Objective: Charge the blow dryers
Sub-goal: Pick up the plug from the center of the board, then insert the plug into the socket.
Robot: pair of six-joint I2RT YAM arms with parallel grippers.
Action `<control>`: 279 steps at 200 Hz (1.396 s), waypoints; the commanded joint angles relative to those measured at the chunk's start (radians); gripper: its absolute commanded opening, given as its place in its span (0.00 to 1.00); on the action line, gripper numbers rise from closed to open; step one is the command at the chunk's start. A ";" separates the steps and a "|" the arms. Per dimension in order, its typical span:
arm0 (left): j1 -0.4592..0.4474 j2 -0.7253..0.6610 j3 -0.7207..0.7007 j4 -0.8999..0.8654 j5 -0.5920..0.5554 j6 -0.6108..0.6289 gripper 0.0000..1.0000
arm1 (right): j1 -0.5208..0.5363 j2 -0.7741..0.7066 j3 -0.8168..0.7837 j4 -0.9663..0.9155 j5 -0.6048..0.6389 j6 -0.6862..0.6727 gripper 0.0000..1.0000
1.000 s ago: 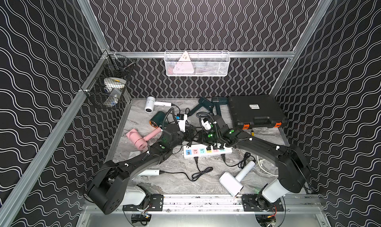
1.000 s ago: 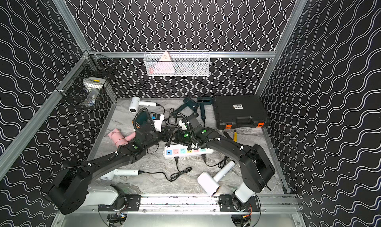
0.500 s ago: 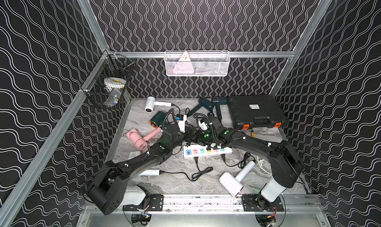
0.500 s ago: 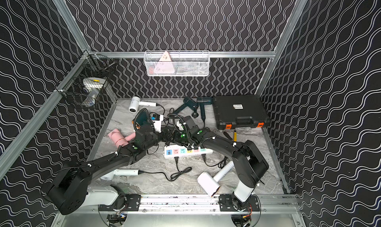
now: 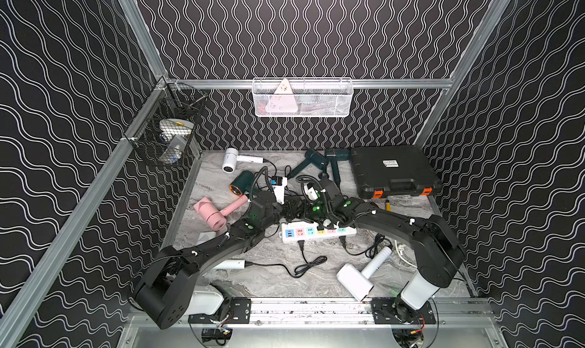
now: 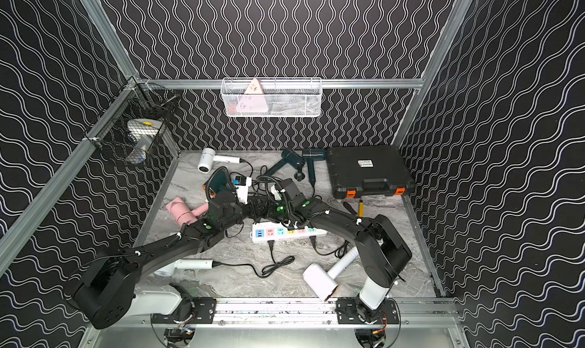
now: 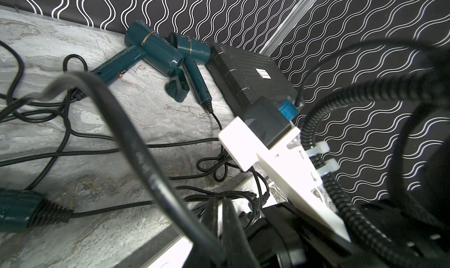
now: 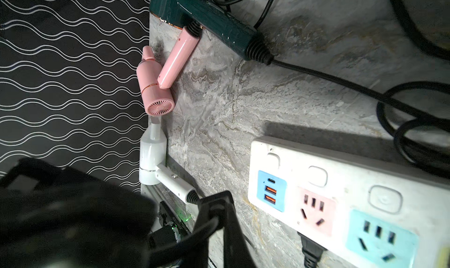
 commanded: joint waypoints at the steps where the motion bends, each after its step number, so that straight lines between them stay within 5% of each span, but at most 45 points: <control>1: -0.002 -0.008 0.026 0.013 0.028 -0.013 0.26 | 0.002 -0.023 -0.034 -0.041 0.084 -0.024 0.00; 61: 0.001 -0.113 0.074 -0.337 -0.132 -0.001 0.99 | 0.035 -0.103 -0.098 -0.124 0.264 -0.062 0.00; 101: 0.021 -0.152 0.001 -0.404 -0.235 -0.021 0.99 | 0.095 -0.104 -0.079 -0.238 0.458 -0.071 0.00; 154: 0.231 -0.095 -0.093 -0.298 -0.029 -0.140 0.99 | 0.171 -0.054 -0.011 -0.339 0.653 -0.065 0.00; 279: 0.345 -0.104 -0.179 -0.234 -0.007 -0.205 0.99 | 0.227 0.065 0.096 -0.431 0.814 -0.028 0.00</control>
